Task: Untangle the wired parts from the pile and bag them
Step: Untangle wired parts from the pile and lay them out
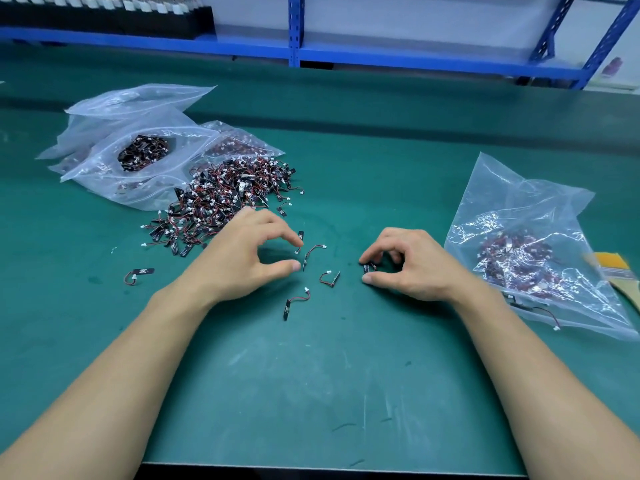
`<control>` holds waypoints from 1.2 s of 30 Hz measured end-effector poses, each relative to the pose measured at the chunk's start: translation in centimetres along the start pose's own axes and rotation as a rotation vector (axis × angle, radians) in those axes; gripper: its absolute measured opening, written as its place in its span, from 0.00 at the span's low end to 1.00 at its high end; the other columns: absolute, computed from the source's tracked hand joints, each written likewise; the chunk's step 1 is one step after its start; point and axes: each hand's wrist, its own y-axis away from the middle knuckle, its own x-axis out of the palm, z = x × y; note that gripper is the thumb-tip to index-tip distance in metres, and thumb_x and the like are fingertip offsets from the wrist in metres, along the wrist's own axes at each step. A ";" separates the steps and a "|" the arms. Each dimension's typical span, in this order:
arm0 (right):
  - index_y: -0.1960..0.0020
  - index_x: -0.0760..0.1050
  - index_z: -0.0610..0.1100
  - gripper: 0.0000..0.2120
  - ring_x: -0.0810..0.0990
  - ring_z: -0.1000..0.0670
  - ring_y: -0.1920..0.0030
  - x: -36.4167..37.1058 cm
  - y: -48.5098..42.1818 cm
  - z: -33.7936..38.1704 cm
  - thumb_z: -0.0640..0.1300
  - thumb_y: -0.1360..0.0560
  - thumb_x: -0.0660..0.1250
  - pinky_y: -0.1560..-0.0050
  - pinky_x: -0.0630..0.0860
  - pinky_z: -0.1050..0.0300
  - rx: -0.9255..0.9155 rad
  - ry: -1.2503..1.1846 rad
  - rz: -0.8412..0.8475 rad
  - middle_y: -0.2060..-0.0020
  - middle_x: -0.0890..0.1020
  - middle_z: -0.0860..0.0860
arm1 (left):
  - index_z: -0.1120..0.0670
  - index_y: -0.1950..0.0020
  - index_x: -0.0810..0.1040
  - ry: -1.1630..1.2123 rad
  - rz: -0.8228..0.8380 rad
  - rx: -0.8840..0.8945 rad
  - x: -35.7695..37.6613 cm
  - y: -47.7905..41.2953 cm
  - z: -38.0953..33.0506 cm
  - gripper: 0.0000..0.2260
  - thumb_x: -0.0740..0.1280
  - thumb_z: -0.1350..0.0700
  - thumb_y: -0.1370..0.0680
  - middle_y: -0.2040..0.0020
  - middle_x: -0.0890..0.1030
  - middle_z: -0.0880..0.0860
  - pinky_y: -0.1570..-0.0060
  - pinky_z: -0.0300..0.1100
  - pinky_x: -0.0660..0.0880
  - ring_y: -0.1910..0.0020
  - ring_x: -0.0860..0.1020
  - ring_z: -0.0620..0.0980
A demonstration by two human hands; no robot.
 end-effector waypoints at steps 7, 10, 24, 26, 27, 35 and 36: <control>0.50 0.85 0.47 0.08 0.74 0.60 0.63 0.9 -0.5 0.0 0.45 0.28 0.78 0.60 0.67 0.70 -0.011 -0.016 -0.076 0.62 0.77 0.58 | 0.41 0.52 0.85 -0.213 0.046 0.079 1.6 -1.5 -0.3 0.06 0.76 0.44 0.28 0.36 0.76 0.43 0.37 0.52 0.63 0.36 0.67 0.49; 0.49 0.85 0.48 0.08 0.74 0.61 0.62 1.5 -0.9 0.0 0.46 0.27 0.77 0.60 0.66 0.70 -0.022 -0.004 -0.096 0.61 0.77 0.58 | 0.42 0.52 0.86 -0.227 0.018 0.090 2.3 -2.0 -0.3 0.05 0.75 0.45 0.27 0.38 0.77 0.44 0.38 0.50 0.63 0.37 0.68 0.49; 0.50 0.83 0.48 0.11 0.69 0.56 0.68 0.4 -1.0 -1.3 0.36 0.28 0.69 0.62 0.65 0.70 0.082 -0.047 -0.246 0.63 0.80 0.59 | 0.45 0.50 0.85 -0.084 -0.083 0.145 2.5 -2.7 -1.5 0.14 0.69 0.38 0.27 0.54 0.78 0.43 0.44 0.51 0.70 0.50 0.70 0.49; 0.54 0.83 0.48 0.10 0.70 0.57 0.69 0.2 -0.7 -1.3 0.36 0.29 0.69 0.64 0.66 0.70 0.078 -0.042 -0.232 0.66 0.79 0.60 | 0.43 0.52 0.85 -0.101 0.017 0.180 2.3 -2.5 -1.8 0.15 0.72 0.35 0.30 0.58 0.76 0.41 0.49 0.47 0.66 0.53 0.69 0.47; 0.55 0.83 0.49 0.09 0.70 0.57 0.69 0.2 -0.7 -1.2 0.36 0.29 0.69 0.64 0.66 0.70 0.073 -0.045 -0.219 0.67 0.78 0.60 | 0.42 0.53 0.85 -0.108 0.041 0.186 2.3 -2.5 -1.9 0.13 0.74 0.36 0.30 0.59 0.75 0.40 0.50 0.45 0.64 0.54 0.69 0.47; 0.48 0.85 0.49 0.08 0.73 0.60 0.65 0.7 -0.9 -0.6 0.42 0.27 0.75 0.62 0.65 0.69 0.015 -0.050 -0.125 0.63 0.78 0.54 | 0.46 0.59 0.86 -0.026 -0.074 0.133 3.0 -2.7 -2.2 0.06 0.76 0.45 0.28 0.63 0.77 0.43 0.53 0.50 0.69 0.58 0.69 0.49; 0.48 0.85 0.49 0.08 0.73 0.60 0.64 0.8 -0.9 -0.6 0.43 0.27 0.75 0.62 0.65 0.69 0.006 -0.042 -0.116 0.63 0.78 0.54 | 0.47 0.59 0.86 -0.016 -0.127 0.104 3.2 -2.9 -2.3 0.06 0.75 0.45 0.28 0.63 0.78 0.43 0.53 0.52 0.70 0.58 0.69 0.50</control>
